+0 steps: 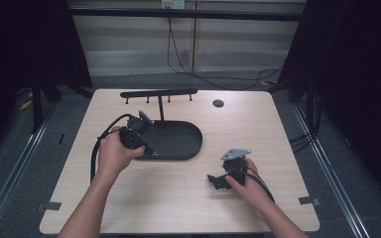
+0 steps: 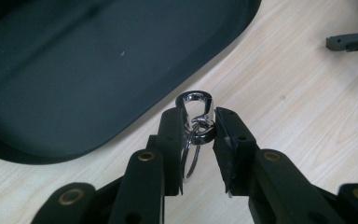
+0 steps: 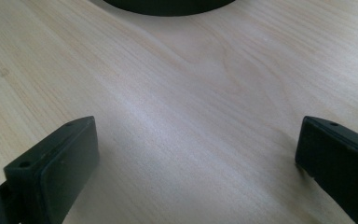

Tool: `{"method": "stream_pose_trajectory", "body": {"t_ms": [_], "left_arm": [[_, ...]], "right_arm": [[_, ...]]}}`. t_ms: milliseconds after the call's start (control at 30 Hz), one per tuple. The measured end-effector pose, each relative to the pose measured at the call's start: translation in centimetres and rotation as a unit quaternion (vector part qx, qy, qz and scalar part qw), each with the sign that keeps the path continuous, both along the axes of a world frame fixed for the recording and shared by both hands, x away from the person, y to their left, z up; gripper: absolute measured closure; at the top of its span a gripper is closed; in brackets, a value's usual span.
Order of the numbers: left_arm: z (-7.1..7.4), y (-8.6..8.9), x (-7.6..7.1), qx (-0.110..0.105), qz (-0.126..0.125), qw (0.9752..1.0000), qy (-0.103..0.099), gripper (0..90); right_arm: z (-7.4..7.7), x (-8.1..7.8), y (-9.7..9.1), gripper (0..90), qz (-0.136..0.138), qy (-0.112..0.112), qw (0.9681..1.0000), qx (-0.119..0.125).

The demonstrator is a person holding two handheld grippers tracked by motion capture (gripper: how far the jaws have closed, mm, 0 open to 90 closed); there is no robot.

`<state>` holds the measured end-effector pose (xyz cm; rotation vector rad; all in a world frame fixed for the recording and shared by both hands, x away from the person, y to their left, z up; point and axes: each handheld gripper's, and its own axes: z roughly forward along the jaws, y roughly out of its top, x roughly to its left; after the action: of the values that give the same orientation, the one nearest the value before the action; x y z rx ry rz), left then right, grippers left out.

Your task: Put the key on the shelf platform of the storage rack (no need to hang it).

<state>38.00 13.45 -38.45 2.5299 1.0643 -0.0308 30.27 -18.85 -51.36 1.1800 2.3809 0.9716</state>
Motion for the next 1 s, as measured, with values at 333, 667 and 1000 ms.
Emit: {"method": "stream_pose_trajectory", "body": {"t_ms": [333,667,1000], "left_arm": [[-0.1,-0.3,0.8,-0.004,0.009,0.9999,-0.004,72.7],[-0.6,-0.8,1.6,-0.009,0.013,0.9999,-0.006,72.8],[-0.5,-0.9,2.2,-0.011,0.023,0.9995,-0.016,72.8]], "right_arm": [[0.0,0.0,0.0,0.0,0.001,-0.001,1.0000,0.001],[0.0,0.0,0.0,0.0,0.000,0.000,1.0000,0.001],[0.0,0.0,0.0,0.0,0.000,-0.001,1.0000,0.000]]}}
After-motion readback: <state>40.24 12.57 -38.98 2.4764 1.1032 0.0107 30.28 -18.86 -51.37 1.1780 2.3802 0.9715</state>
